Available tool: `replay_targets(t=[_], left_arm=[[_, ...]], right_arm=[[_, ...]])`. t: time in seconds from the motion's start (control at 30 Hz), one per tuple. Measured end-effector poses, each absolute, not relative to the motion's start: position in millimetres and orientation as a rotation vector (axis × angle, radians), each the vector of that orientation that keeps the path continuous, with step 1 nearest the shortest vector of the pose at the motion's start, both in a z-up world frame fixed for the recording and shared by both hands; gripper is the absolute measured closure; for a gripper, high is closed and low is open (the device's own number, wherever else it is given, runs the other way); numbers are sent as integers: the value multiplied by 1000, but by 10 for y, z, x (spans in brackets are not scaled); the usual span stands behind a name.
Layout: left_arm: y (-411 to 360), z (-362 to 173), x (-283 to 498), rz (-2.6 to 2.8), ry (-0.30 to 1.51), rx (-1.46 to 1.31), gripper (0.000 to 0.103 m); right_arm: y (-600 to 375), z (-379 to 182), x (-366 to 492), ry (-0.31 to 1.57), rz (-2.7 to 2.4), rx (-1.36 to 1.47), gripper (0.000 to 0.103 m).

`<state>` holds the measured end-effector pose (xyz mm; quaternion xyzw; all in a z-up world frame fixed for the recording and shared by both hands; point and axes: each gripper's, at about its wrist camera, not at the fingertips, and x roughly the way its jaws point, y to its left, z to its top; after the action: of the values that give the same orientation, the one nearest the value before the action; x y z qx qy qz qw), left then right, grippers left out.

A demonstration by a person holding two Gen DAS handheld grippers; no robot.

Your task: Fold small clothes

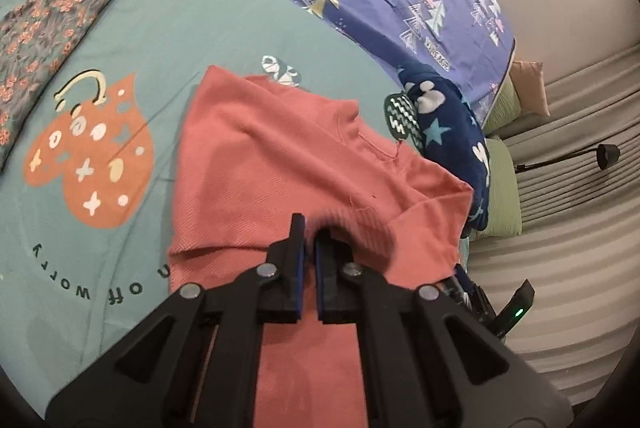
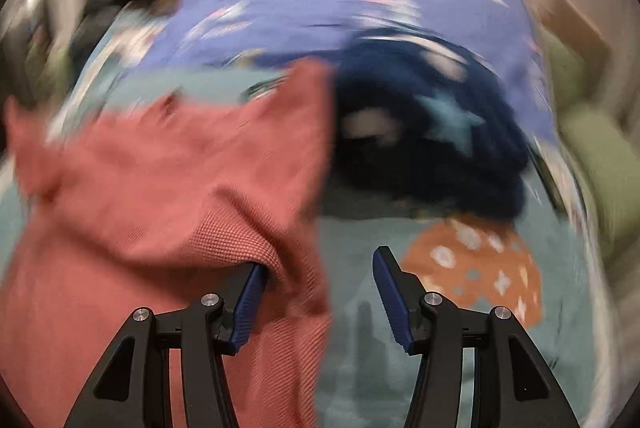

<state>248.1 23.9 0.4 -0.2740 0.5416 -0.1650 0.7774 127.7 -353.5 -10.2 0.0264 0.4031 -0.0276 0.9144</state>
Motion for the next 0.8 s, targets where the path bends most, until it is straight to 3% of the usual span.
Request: replay_targets(t=[0.2,0.37,0.53,0.7,0.8], left_arm=[[387,-468,2584,-246,1294,-637,99],[368,-610,2492,-280,1298,-602,99],[156,-297,2322,-370,1140,-353,61],[-108,-147,2103,-469,1026,-96,45],[-244,-175,2036,-494,1001,17,41]], right_arm=[[-4442,-336,1218,945,-165,543,48],[-4210,-134,1089,916,-130,297,48],[-4029,230,1143,837,-50,168,48],[-3606,445,1446,802,27,-28,48],[-3390,400,1725,822,10,-123,48]])
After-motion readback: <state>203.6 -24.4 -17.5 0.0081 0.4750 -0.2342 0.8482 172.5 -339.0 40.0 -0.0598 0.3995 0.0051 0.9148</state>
